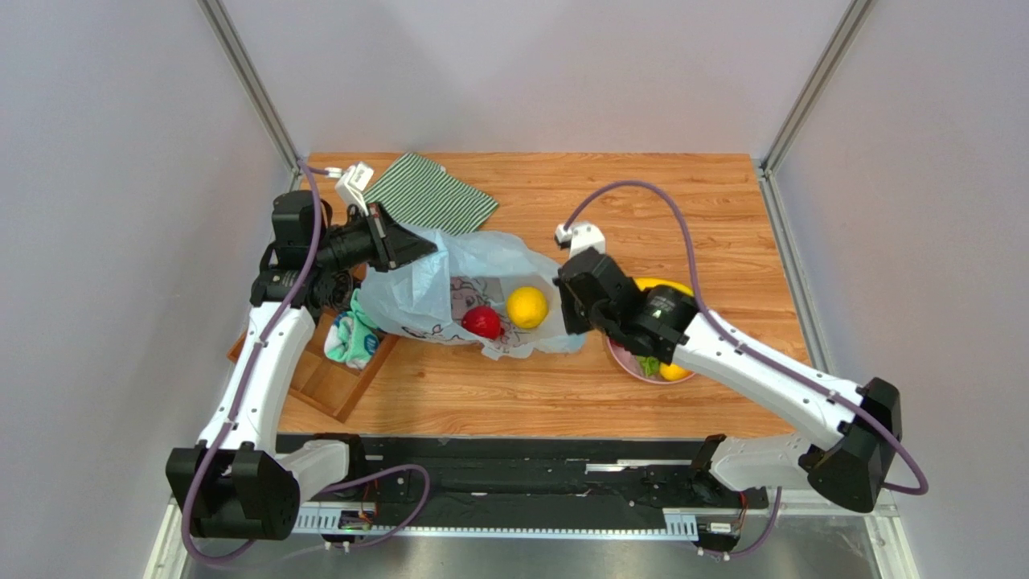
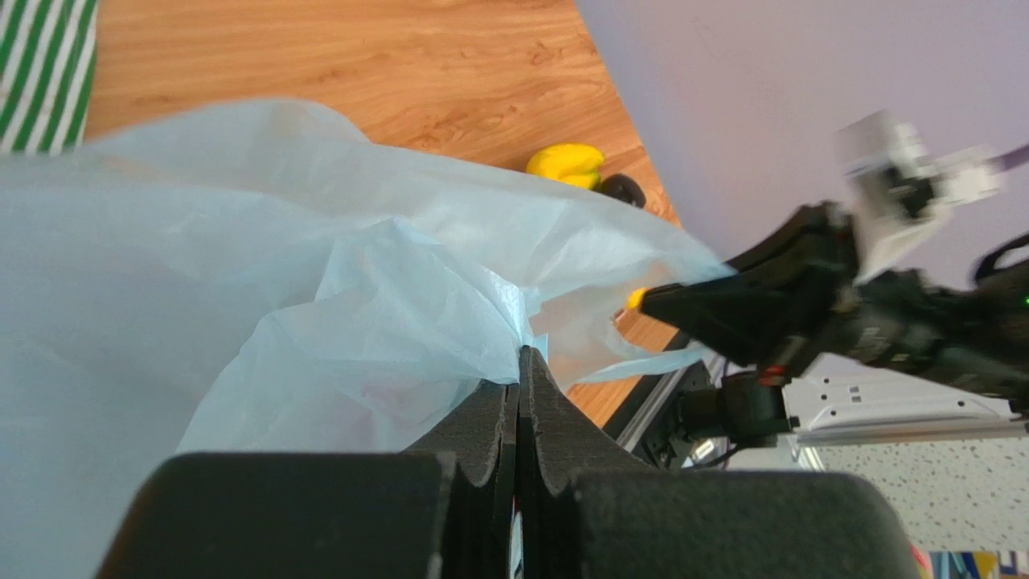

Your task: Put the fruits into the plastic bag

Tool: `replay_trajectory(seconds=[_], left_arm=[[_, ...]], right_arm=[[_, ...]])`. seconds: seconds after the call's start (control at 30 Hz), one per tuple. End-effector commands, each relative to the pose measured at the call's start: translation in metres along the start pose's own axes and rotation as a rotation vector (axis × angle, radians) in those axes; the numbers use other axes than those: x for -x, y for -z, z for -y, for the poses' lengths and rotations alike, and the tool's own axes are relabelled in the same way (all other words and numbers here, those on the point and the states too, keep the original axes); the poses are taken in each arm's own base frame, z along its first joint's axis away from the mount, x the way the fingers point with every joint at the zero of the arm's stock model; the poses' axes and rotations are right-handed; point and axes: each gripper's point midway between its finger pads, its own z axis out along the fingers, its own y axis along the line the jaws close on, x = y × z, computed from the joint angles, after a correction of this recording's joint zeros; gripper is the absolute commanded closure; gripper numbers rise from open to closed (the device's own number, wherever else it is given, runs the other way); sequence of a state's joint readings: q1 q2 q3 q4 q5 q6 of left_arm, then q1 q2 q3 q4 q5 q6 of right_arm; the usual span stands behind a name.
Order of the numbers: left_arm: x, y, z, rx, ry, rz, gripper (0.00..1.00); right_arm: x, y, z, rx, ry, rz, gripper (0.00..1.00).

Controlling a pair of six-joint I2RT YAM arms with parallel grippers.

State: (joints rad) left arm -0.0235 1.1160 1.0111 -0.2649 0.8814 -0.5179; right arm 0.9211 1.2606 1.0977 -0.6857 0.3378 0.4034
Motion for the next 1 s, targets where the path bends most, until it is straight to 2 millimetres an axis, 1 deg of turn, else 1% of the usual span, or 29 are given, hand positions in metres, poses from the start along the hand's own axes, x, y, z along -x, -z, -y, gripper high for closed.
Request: replay_trajectory(seconds=[0.0,0.07,0.1,0.17,0.2,0.23,0.3,0.4,0.43,0.5,0.67,0.77,0.8,0.83,0.9,0.93,0.97], left_arm=[[0.035,0.011,0.024,-0.006,-0.082,0.070,1.00],[0.047,0.020,0.041,-0.015,-0.113,0.109,1.00],[0.050,0.024,0.044,0.001,-0.122,0.126,1.00],[0.060,0.035,0.058,0.013,-0.178,0.166,1.00],[0.059,0.039,0.057,0.039,-0.177,0.167,1.00],[0.063,0.043,0.061,0.050,-0.190,0.179,1.00],[0.060,0.047,0.064,0.053,-0.195,0.179,1.00],[0.053,0.046,0.066,0.022,-0.185,0.168,1.00],[0.052,0.045,0.066,0.019,-0.182,0.167,1.00],[0.050,0.042,0.057,0.037,-0.178,0.159,1.00],[0.043,0.031,0.032,0.067,-0.190,0.140,1.00],[0.038,0.026,0.029,0.040,-0.207,0.120,1.00],[0.036,0.026,0.030,0.028,-0.210,0.114,1.00],[0.036,0.026,0.031,0.026,-0.214,0.115,1.00],[0.036,0.026,0.030,0.029,-0.218,0.120,1.00],[0.036,0.026,0.030,0.028,-0.221,0.122,1.00],[0.036,0.027,0.030,0.029,-0.222,0.124,1.00]], right_arm=[[0.112,0.072,-0.004,0.048,0.000,0.309,1.00],[0.135,0.091,-0.006,0.070,-0.011,0.382,1.00],[0.148,0.103,-0.008,0.086,-0.019,0.420,1.00],[0.159,0.113,-0.009,0.094,-0.017,0.458,1.00],[0.165,0.117,-0.009,0.098,-0.021,0.474,1.00],[0.167,0.118,-0.009,0.097,-0.021,0.477,1.00],[0.167,0.119,-0.010,0.099,-0.022,0.477,1.00],[0.167,0.120,-0.010,0.109,-0.035,0.483,1.00],[0.162,0.117,-0.009,0.101,-0.034,0.475,1.00],[0.161,0.115,-0.005,0.083,-0.045,0.480,1.00],[0.143,0.095,0.002,0.028,-0.042,0.423,1.00],[0.134,0.086,0.003,0.011,-0.042,0.387,0.98],[0.133,0.084,0.003,0.012,-0.042,0.382,0.95],[0.132,0.083,0.002,0.011,-0.044,0.379,0.89],[0.131,0.083,0.000,0.022,-0.041,0.373,0.84],[0.131,0.085,0.000,0.028,-0.043,0.376,0.74],[0.132,0.086,-0.001,0.034,-0.044,0.378,0.69]])
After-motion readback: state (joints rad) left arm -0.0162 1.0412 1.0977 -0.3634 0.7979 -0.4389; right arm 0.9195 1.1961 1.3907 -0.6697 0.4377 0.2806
